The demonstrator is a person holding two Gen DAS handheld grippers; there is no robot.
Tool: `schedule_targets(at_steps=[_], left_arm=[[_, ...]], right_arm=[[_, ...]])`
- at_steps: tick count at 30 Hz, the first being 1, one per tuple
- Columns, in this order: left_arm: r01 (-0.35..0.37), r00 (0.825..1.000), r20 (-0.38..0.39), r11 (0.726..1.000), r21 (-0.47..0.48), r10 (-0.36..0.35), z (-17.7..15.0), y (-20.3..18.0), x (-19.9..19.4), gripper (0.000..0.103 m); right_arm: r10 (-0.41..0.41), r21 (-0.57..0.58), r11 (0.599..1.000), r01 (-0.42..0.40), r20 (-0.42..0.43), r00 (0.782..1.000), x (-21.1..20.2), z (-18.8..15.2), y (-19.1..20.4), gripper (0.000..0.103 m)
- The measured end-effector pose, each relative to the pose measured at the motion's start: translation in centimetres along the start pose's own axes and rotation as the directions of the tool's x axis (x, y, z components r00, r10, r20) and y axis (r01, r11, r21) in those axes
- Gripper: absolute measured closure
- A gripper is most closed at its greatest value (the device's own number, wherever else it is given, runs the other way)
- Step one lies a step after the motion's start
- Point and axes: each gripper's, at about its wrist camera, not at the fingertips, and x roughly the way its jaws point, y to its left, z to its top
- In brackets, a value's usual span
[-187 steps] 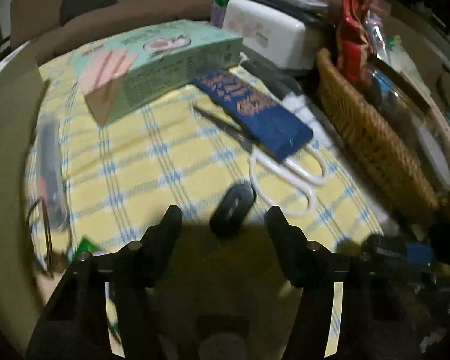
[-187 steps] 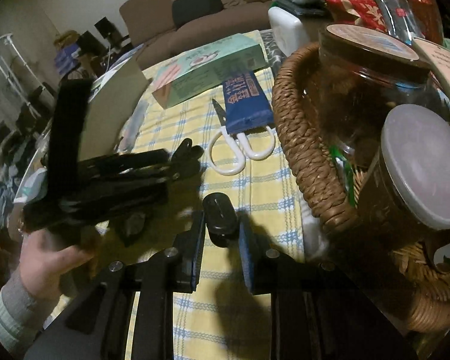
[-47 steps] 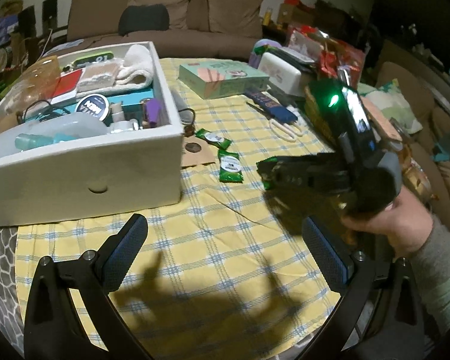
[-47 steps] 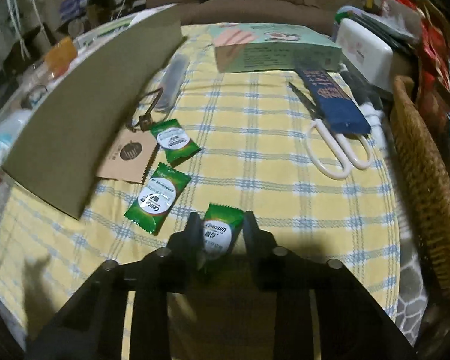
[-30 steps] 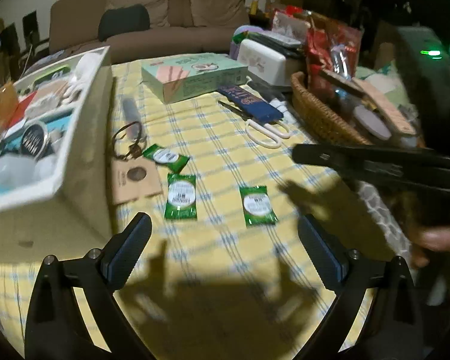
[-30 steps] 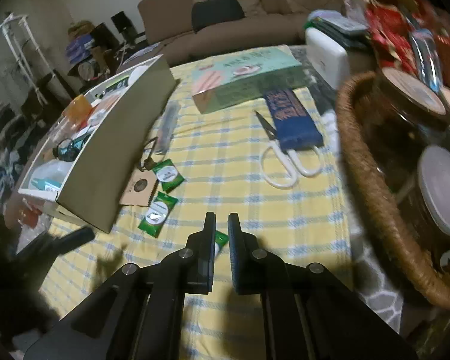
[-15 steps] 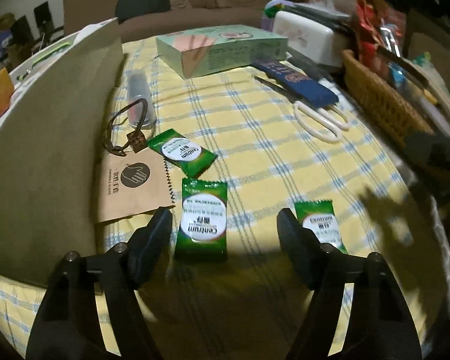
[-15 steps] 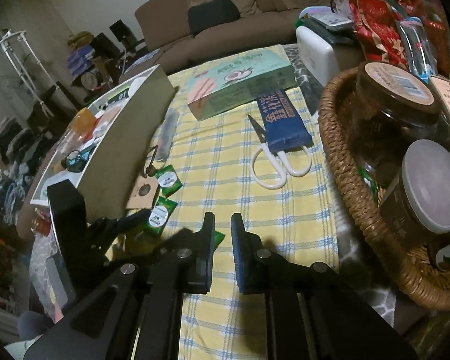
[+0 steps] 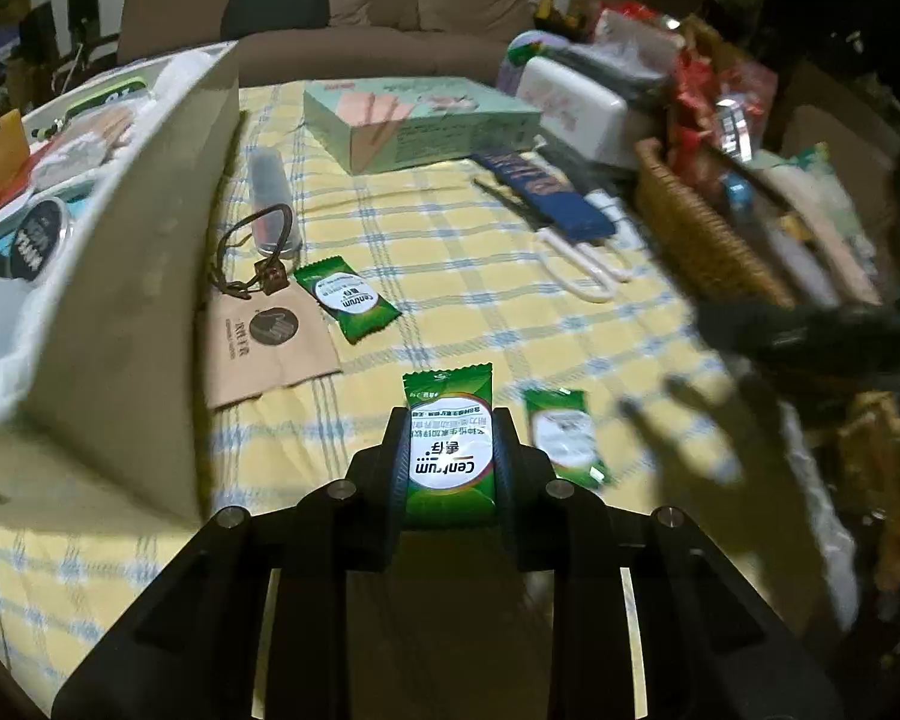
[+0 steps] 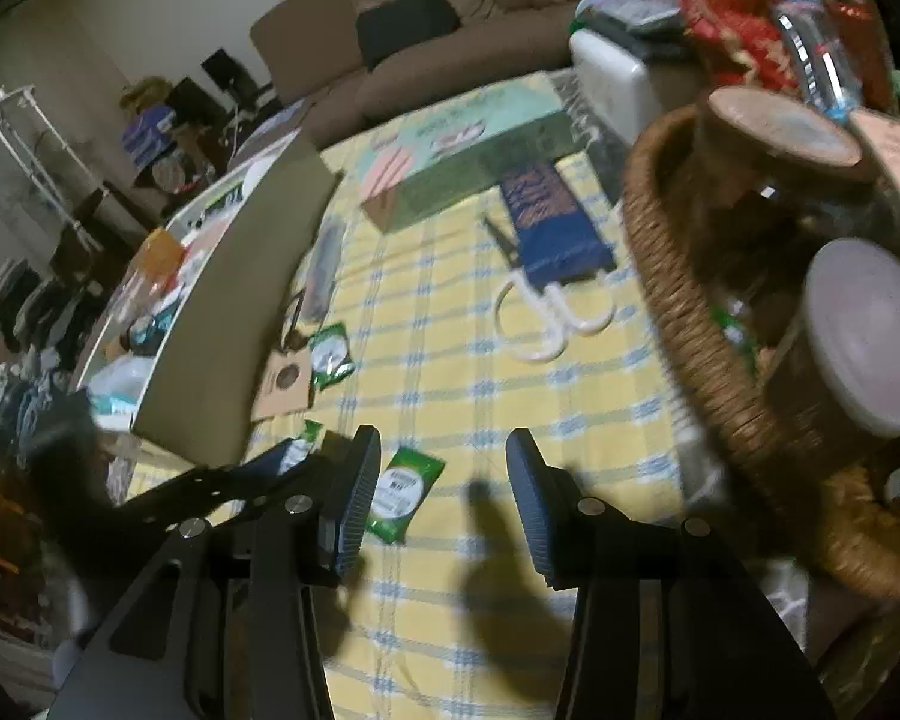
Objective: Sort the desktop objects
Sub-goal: 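Carry the sachet in the left gripper into the tray and release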
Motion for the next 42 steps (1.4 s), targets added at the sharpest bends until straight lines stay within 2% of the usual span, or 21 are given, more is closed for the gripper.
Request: schedule_targets(at_steps=[6, 9, 11, 13, 15, 17, 19, 23, 26, 31, 33, 35, 39, 42], left_arm=[[0.048, 0.998, 0.028, 0.998, 0.033, -0.049, -0.6, 0.0, -5.9, 0.079], [0.049, 0.998, 0.048, 0.998, 0.030, -0.051, -0.6, 0.7, -8.4, 0.079], [0.038, 0.997, 0.062, 0.999, 0.024, -0.040, -0.6, 1.3, -9.6, 0.079], [0.035, 0.997, 0.072, 0.999, 0.010, -0.036, -0.6, 2.3, -10.7, 0.079], [0.030, 0.996, 0.078, 1.000, -0.006, -0.029, -0.6, 3.3, -11.4, 0.079], [0.024, 0.996, 0.086, 0.999, -0.024, -0.022, -0.7, 4.5, -12.1, 0.079], [0.020, 0.995, 0.094, 0.999, -0.043, -0.016, -0.6, 5.8, -12.7, 0.079], [0.011, 0.992, 0.122, 0.997, -0.080, -0.001, 0.0, 8.6, -14.3, 0.079], [-0.006, 0.989, 0.144, 0.994, -0.108, 0.021, 1.0, 11.3, -15.6, 0.079], [-0.010, 0.991, 0.127, 0.984, -0.176, 0.033, 3.2, 16.1, -15.0, 0.079], [-0.005, 0.993, 0.118, 0.980, -0.197, 0.029, 4.1, 17.5, -14.1, 0.079], [-0.007, 0.994, 0.109, 0.977, -0.215, 0.031, 5.1, 18.4, -12.9, 0.079], [0.016, 0.997, 0.082, 0.966, -0.259, 0.006, 7.0, 19.5, -10.1, 0.079], [0.039, 0.998, 0.060, 0.958, -0.284, -0.023, 8.2, 19.9, -8.1, 0.079]], right_arm=[[-0.025, -0.042, 0.999, 0.021, -0.083, 0.996, 3.3, -1.4, 2.1, 0.057], [-0.094, -0.109, 0.990, 0.084, -0.088, 0.992, 4.9, -2.1, 4.2, 0.057], [-0.147, -0.138, 0.981, 0.133, -0.090, 0.985, 5.8, -2.4, 4.9, 0.063], [-0.204, -0.158, 0.970, 0.187, -0.105, 0.973, 7.1, -2.9, 5.3, 0.065], [-0.263, -0.218, 0.946, 0.242, -0.073, 0.962, 7.7, -3.4, 6.0, 0.068], [-0.303, -0.277, 0.920, 0.279, -0.046, 0.952, 7.9, -3.6, 6.8, 0.088], [-0.306, -0.298, 0.912, 0.283, -0.033, 0.951, 7.8, -3.7, 7.1, 0.091], [-0.246, -0.280, 0.932, 0.231, -0.019, 0.969, 6.6, -3.2, 7.3, 0.096], [-0.163, -0.272, 0.948, 0.166, 0.035, 0.986, 4.2, -2.3, 9.0, 0.096], [-0.005, -0.313, 0.949, 0.033, 0.090, 0.996, 1.6, -0.2, 14.7, 0.096], [0.087, -0.320, 0.946, -0.058, 0.077, 0.993, 1.4, 1.0, 17.4, 0.096], [0.137, -0.338, 0.935, -0.109, 0.059, 0.989, 1.9, 2.0, 19.9, 0.096], [0.133, -0.355, 0.928, -0.115, 0.027, 0.991, 5.1, 4.2, 23.4, 0.096], [0.124, -0.331, 0.936, -0.115, 0.005, 0.992, 7.5, 5.4, 23.7, 0.096]])
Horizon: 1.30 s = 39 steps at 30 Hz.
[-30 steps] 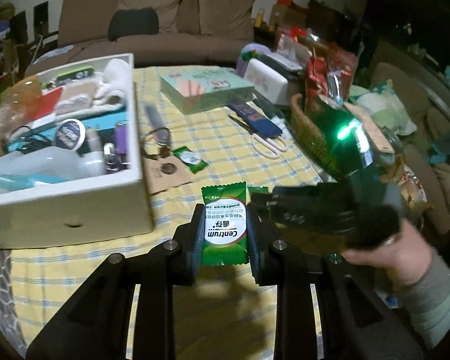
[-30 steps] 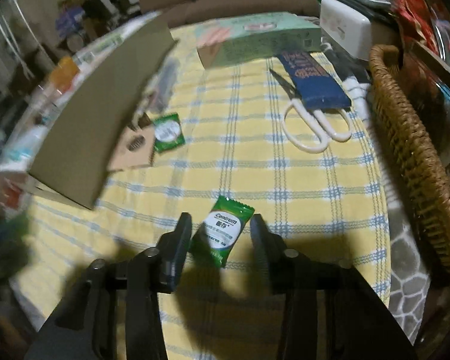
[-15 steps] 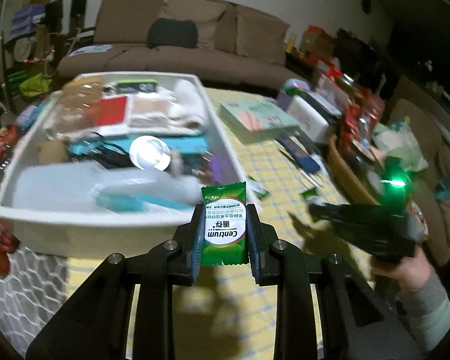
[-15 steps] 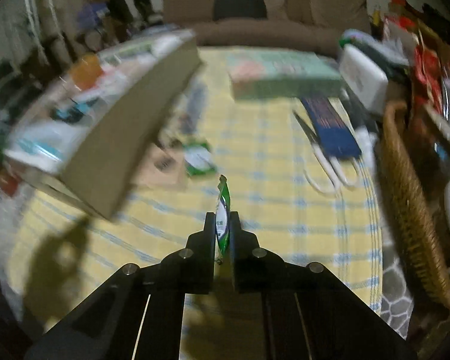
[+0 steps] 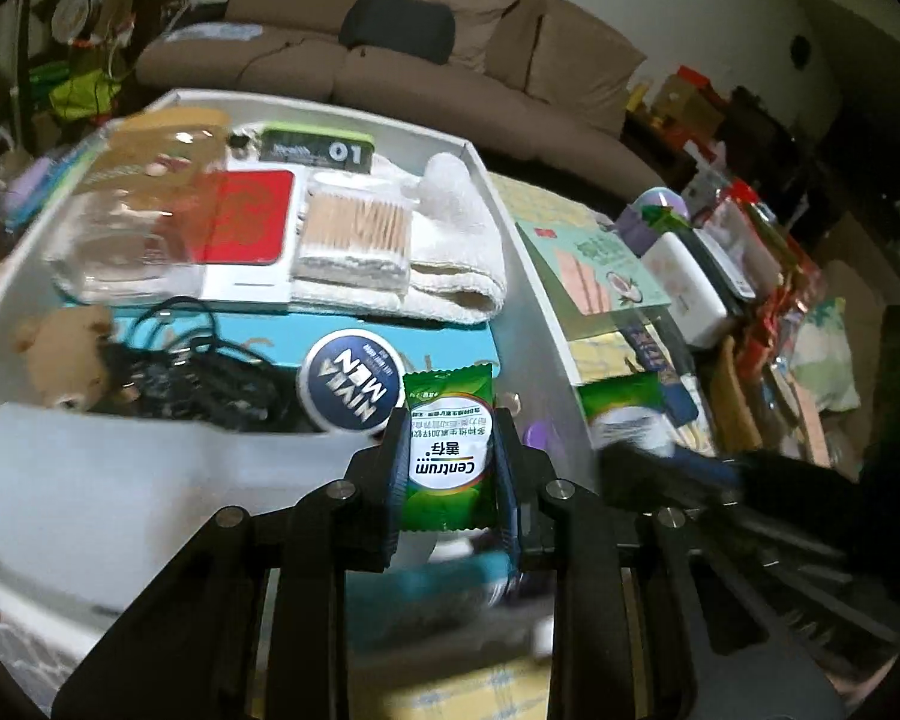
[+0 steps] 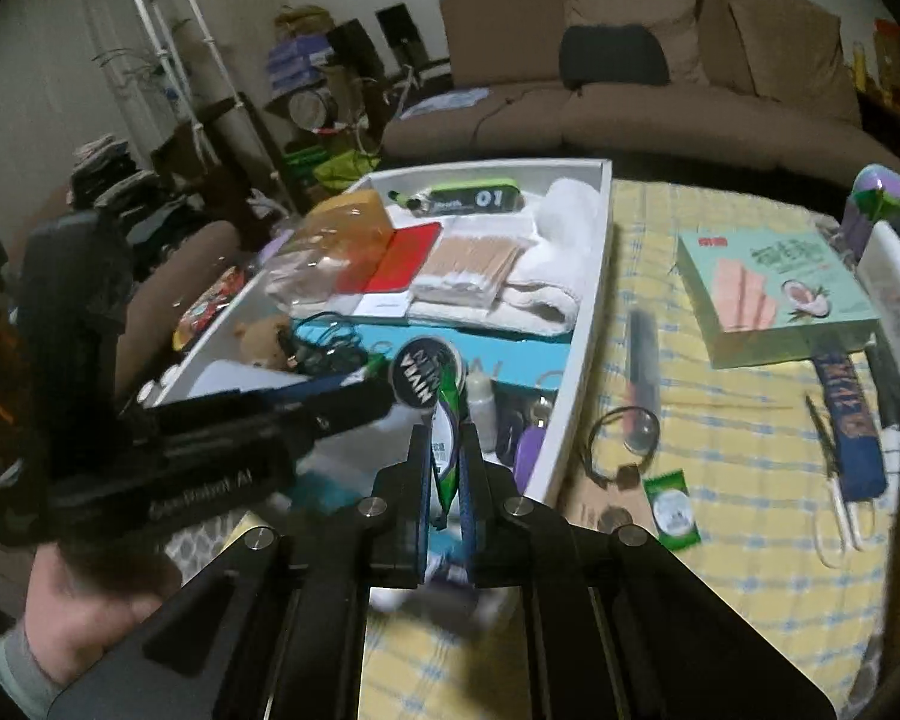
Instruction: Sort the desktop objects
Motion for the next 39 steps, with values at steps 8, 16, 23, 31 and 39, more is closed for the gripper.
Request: schedule_targets(at_steps=[8, 16, 23, 31, 39], left_arm=[[0.023, 0.999, -0.041, 0.994, -0.105, -0.027, 1.0, 1.9, 2.5, 0.050], [0.006, 1.000, -0.005, 0.999, -0.053, -0.006, 0.7, 1.2, 0.3, 0.046], [0.001, 1.000, 0.015, 0.999, 0.055, -0.002, -0.4, -2.9, -1.4, 0.029], [0.105, 0.994, 0.005, 0.988, 0.114, -0.106, -1.7, -8.7, -1.3, 0.007], [0.116, 0.992, 0.028, 0.987, 0.112, -0.120, -1.5, -10.5, -0.5, 0.007]], right_arm=[[0.024, 0.052, 0.998, -0.023, -0.019, 1.000, 3.4, 1.4, -2.4, 0.091], [-0.013, 0.075, 0.997, 0.011, 0.039, 0.999, 0.1, 1.0, -4.2, 0.086], [-0.090, 0.122, 0.989, 0.085, 0.039, 0.995, -3.7, -0.8, -8.4, 0.080], [-0.149, 0.177, 0.974, 0.141, 0.036, 0.988, -7.3, -4.1, -13.6, 0.077], [-0.057, 0.211, 0.976, 0.054, 0.011, 0.998, -3.3, -5.8, -14.2, 0.077]])
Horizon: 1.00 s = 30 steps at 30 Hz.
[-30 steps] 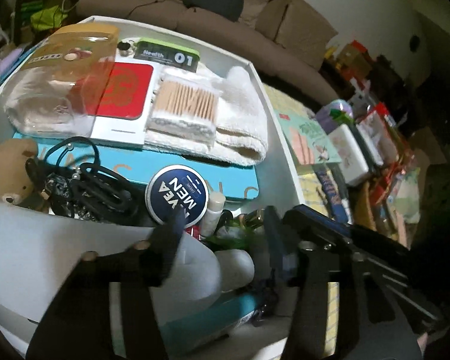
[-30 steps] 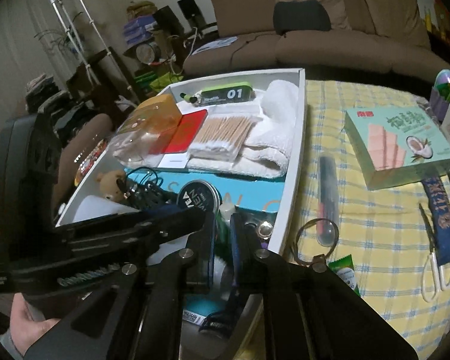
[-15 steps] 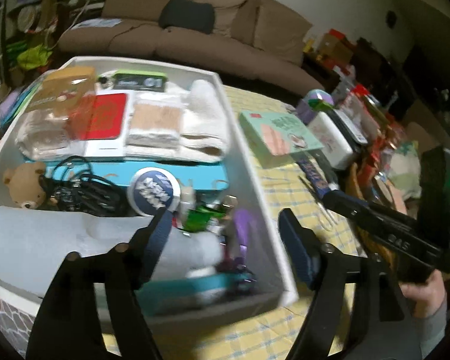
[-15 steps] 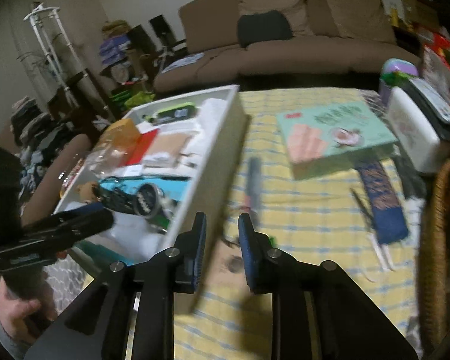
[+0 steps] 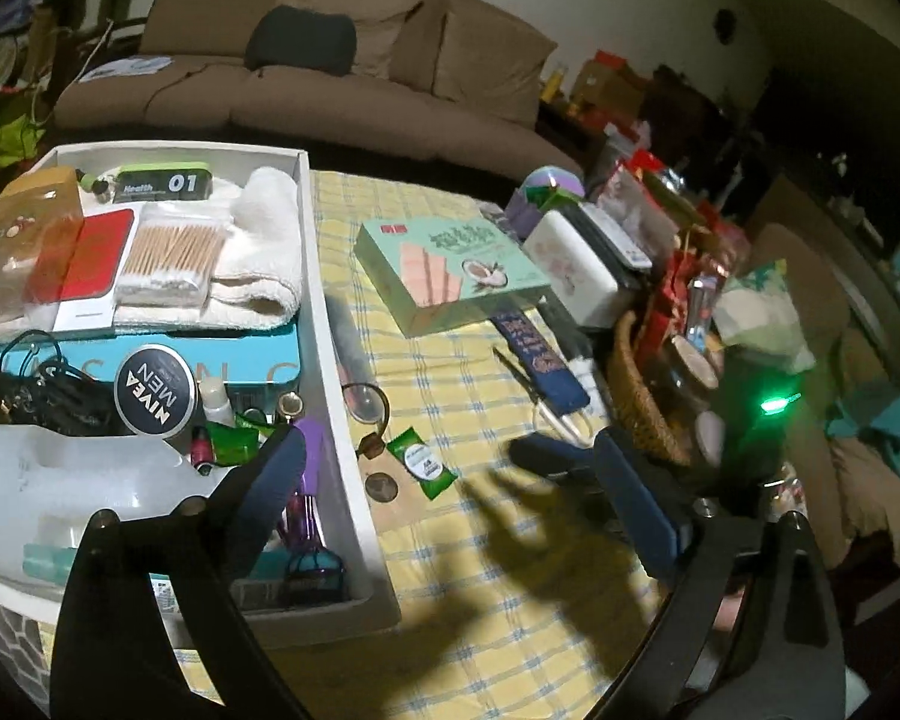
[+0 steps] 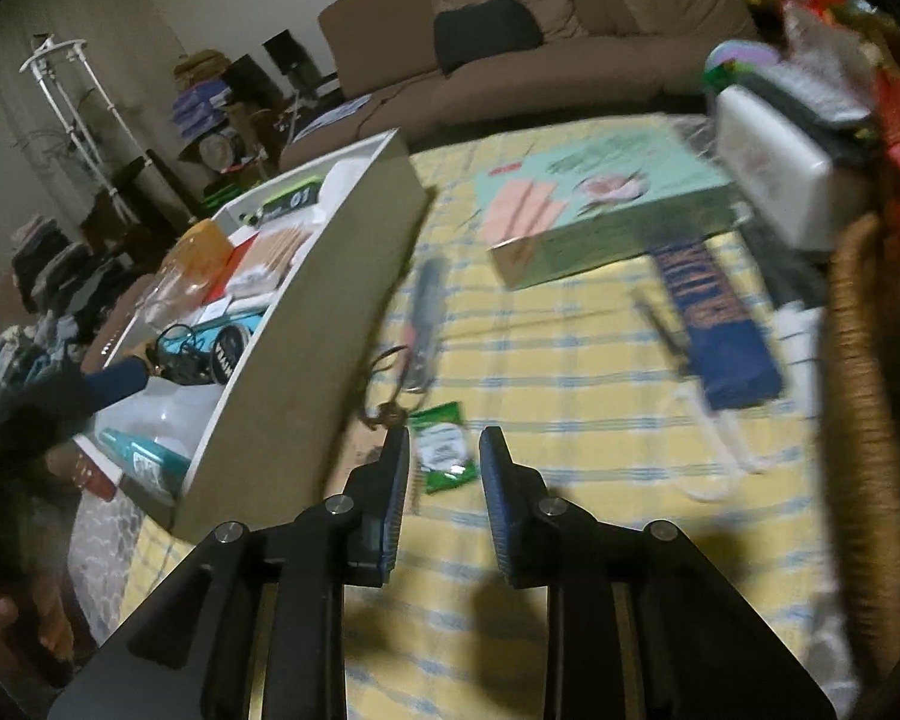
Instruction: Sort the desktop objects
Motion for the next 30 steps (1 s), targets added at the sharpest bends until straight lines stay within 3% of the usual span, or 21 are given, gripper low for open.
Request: schedule_targets(at_steps=[4, 10, 12, 15, 18, 23, 27, 28, 29, 30], left_arm=[[-0.026, 1.000, 0.017, 1.000, -0.013, 0.026, 0.2, 1.3, -0.4, 0.007], [-0.043, 0.999, 0.005, 0.999, -0.034, 0.043, 0.0, 3.4, 0.0, 0.007], [-0.038, 0.999, 0.000, 0.999, -0.038, 0.038, -0.2, 3.7, 0.2, 0.007], [-0.043, 0.999, -0.002, 0.999, -0.025, 0.043, -0.7, 3.6, 0.5, 0.007], [-0.029, 1.000, -0.010, 0.999, -0.018, 0.029, -1.2, 2.9, 0.7, 0.007], [0.006, 1.000, -0.030, 1.000, 0.013, -0.006, -1.9, 0.0, 1.3, 0.007], [0.057, 0.998, -0.024, 0.997, -0.048, -0.058, -2.0, -0.7, 0.9, 0.007], [0.071, 0.997, -0.015, 0.994, -0.077, -0.072, -2.0, -0.5, 0.6, 0.007], [0.076, 0.997, -0.008, 0.993, -0.094, -0.078, -1.9, -0.3, 0.3, 0.007], [0.074, 0.997, -0.002, 0.991, -0.107, -0.075, -1.8, 0.0, 0.0, 0.006]], right_arm=[[0.032, 0.029, 0.999, -0.032, -0.005, 0.999, 4.4, 1.1, 1.1, 0.077], [0.000, 0.027, 1.000, 0.001, -0.052, 0.999, 9.9, 3.0, 1.9, 0.078], [-0.006, 0.009, 1.000, 0.006, -0.072, 0.997, 10.5, 3.1, 1.9, 0.094], [-0.023, -0.039, 0.999, 0.021, -0.048, 0.999, 9.3, 3.1, 1.9, 0.099], [-0.029, -0.062, 0.998, 0.031, 0.031, 0.999, 5.5, 3.5, 1.4, 0.099], [-0.002, -0.025, 1.000, 0.005, 0.109, 0.994, -0.9, 4.3, -0.1, 0.099], [0.062, 0.017, 0.998, -0.062, 0.030, 0.998, -1.6, 3.8, -0.8, 0.094], [0.054, 0.007, 0.999, -0.054, 0.009, 0.999, -1.1, 3.7, -0.6, 0.084], [0.050, 0.003, 0.999, -0.050, -0.004, 0.999, -0.3, 3.4, -0.3, 0.065], [0.052, 0.007, 0.999, -0.052, -0.016, 0.999, 0.6, 3.2, -0.2, 0.057]])
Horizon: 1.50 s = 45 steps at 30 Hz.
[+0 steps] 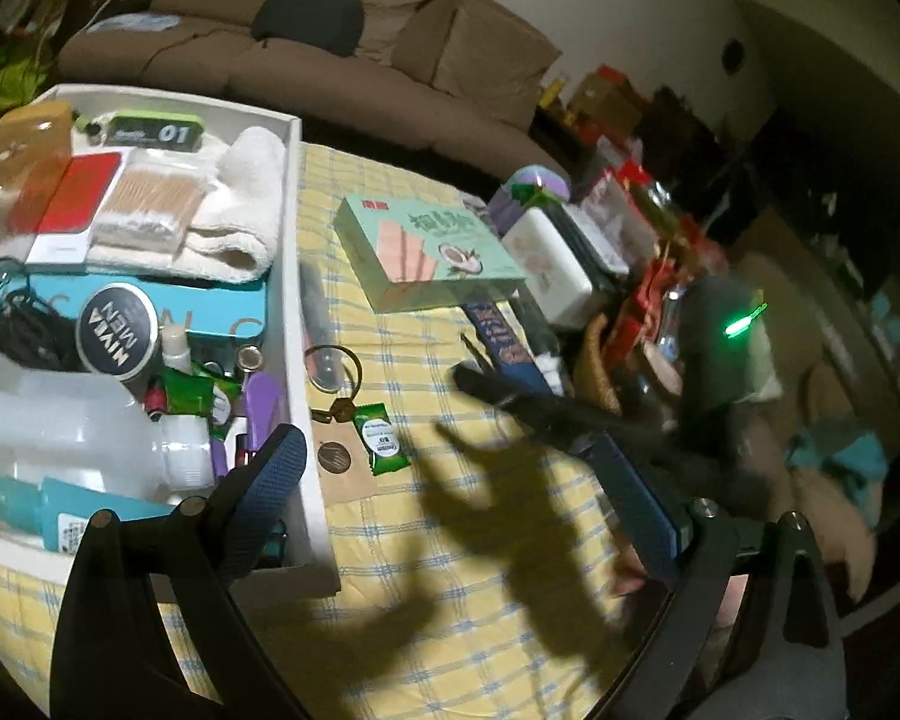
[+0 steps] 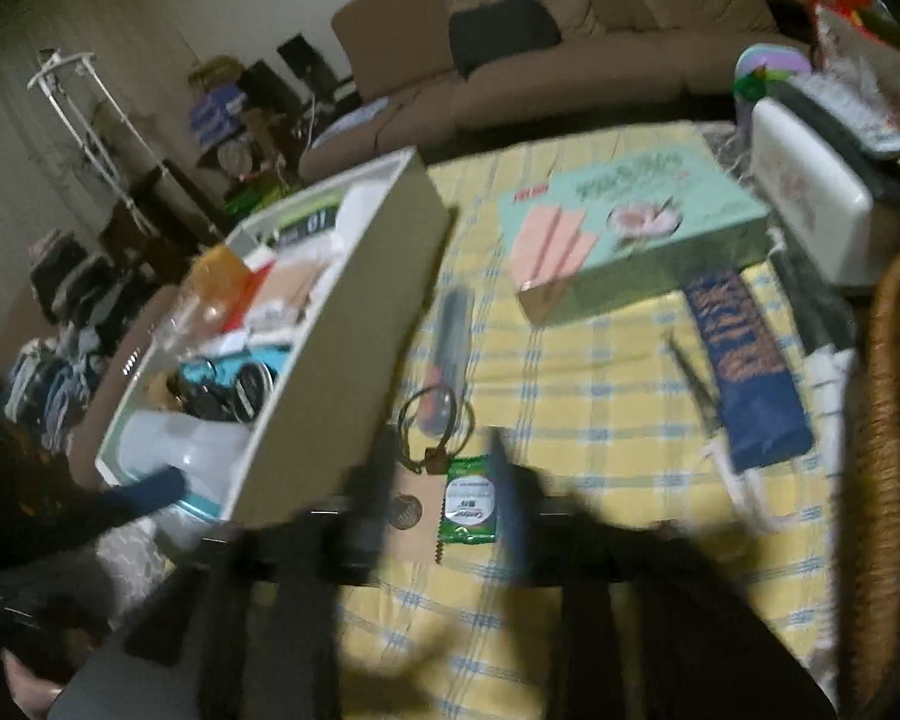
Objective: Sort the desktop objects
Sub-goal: 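Grasp the black cable with the right gripper while left gripper reaches a sachet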
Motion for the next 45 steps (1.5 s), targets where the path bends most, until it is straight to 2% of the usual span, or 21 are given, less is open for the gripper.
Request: schedule_targets(at_steps=[1, 5, 9, 10, 11, 12, 14, 16, 19, 25, 28, 30, 34, 38, 39, 42, 43, 44, 45], left_arm=[[-0.017, 1.000, 0.008, 1.000, -0.005, 0.017, 0.2, 0.3, -0.3, 0.003], [-0.056, 0.998, 0.017, 0.998, 0.010, 0.056, 0.7, 1.2, -0.6, 0.000], [-0.093, 0.996, 0.002, 0.996, 0.017, 0.093, 1.1, 2.4, 0.2, 0.000], [-0.097, 0.995, -0.002, 0.995, 0.018, 0.097, 1.2, 2.6, 0.5, 0.000], [-0.105, 0.994, -0.004, 0.994, 0.017, 0.105, 1.2, 2.8, 0.8, 0.000], [-0.106, 0.994, -0.003, 0.994, 0.014, 0.106, 1.2, 3.0, 1.0, 0.000], [-0.106, 0.994, -0.003, 0.994, 0.007, 0.106, 1.3, 3.4, 1.2, 0.000], [-0.107, 0.994, -0.007, 0.994, -0.007, 0.107, 1.2, 3.8, 1.5, 0.000], [-0.115, 0.993, -0.018, 0.993, -0.015, 0.114, 1.0, 3.7, 1.6, 0.000], [-0.112, 0.993, -0.034, 0.993, 0.039, 0.113, 0.2, 0.6, 1.9, 0.000], [-0.141, 0.988, -0.045, 0.985, 0.100, 0.146, -0.5, -1.9, 3.0, 0.001], [-0.178, 0.981, -0.046, 0.970, 0.164, 0.188, -1.3, -3.7, 4.1, 0.006], [-0.266, 0.959, -0.030, 0.930, 0.254, 0.282, -3.0, -6.2, 7.2, 0.015], [-0.350, 0.930, -0.010, 0.895, 0.276, 0.367, -3.4, -6.9, 10.3, 0.015], [-0.384, 0.916, 0.000, 0.878, 0.286, 0.400, -3.4, -6.9, 11.1, 0.015], [-0.506, 0.853, 0.062, 0.790, 0.346, 0.519, -3.5, -7.2, 13.6, 0.008], [-0.545, 0.826, 0.084, 0.753, 0.367, 0.557, -3.6, -7.4, 14.6, 0.008], [-0.565, 0.811, 0.093, 0.731, 0.383, 0.577, -3.8, -7.5, 15.2, 0.011], [-0.577, 0.800, 0.102, 0.713, 0.397, 0.591, -4.0, -7.7, 15.9, 0.019]], right_arm=[[0.003, 0.010, 1.000, -0.003, -0.014, 1.000, 1.4, -0.2, 0.1, 0.051], [-0.019, 0.034, 0.999, 0.021, -0.068, 0.998, 6.2, -0.3, 0.4, 0.052], [-0.076, -0.011, 0.997, 0.075, -0.113, 0.991, 9.8, 0.2, 1.0, 0.052], [-0.082, -0.020, 0.997, 0.081, -0.116, 0.990, 10.4, 0.2, 1.1, 0.057], [-0.088, -0.031, 0.996, 0.085, -0.113, 0.990, 10.8, 0.3, 1.3, 0.072], [-0.090, -0.044, 0.995, 0.086, -0.112, 0.990, 11.1, 0.3, 1.5, 0.082], [-0.107, -0.065, 0.993, 0.101, -0.095, 0.990, 11.1, 0.2, 1.6, 0.093], [-0.095, -0.070, 0.993, 0.090, -0.069, 0.993, 10.5, 0.1, 1.4, 0.100], [-0.054, -0.070, 0.996, 0.050, -0.049, 0.997, 8.6, 0.3, 1.2, 0.100], [-0.014, -0.005, 1.000, 0.015, 0.058, 0.998, 0.3, 0.5, -0.2, 0.100], [-0.045, 0.034, 0.999, 0.041, 0.116, 0.992, -4.2, 0.1, -1.0, 0.100], [-0.088, 0.046, 0.996, 0.082, 0.142, 0.986, -6.9, -0.5, -1.3, 0.100], [-0.120, 0.076, 0.991, 0.108, 0.186, 0.975, -11.1, -2.2, -2.3, 0.100], [-0.091, 0.109, 0.992, 0.069, 0.217, 0.972, -13.3, -3.7, -3.4, 0.100], [-0.081, 0.119, 0.991, 0.055, 0.222, 0.972, -13.5, -3.9, -3.7, 0.100], [-0.052, 0.143, 0.990, 0.021, 0.218, 0.974, -13.1, -4.2, -4.6, 0.100], [-0.045, 0.142, 0.990, 0.015, 0.208, 0.977, -12.8, -4.3, -4.8, 0.100], [-0.045, 0.136, 0.991, 0.019, 0.197, 0.979, -12.4, -4.3, -4.8, 0.100], [-0.048, 0.128, 0.991, 0.023, 0.192, 0.980, -12.1, -4.2, -4.8, 0.100]])
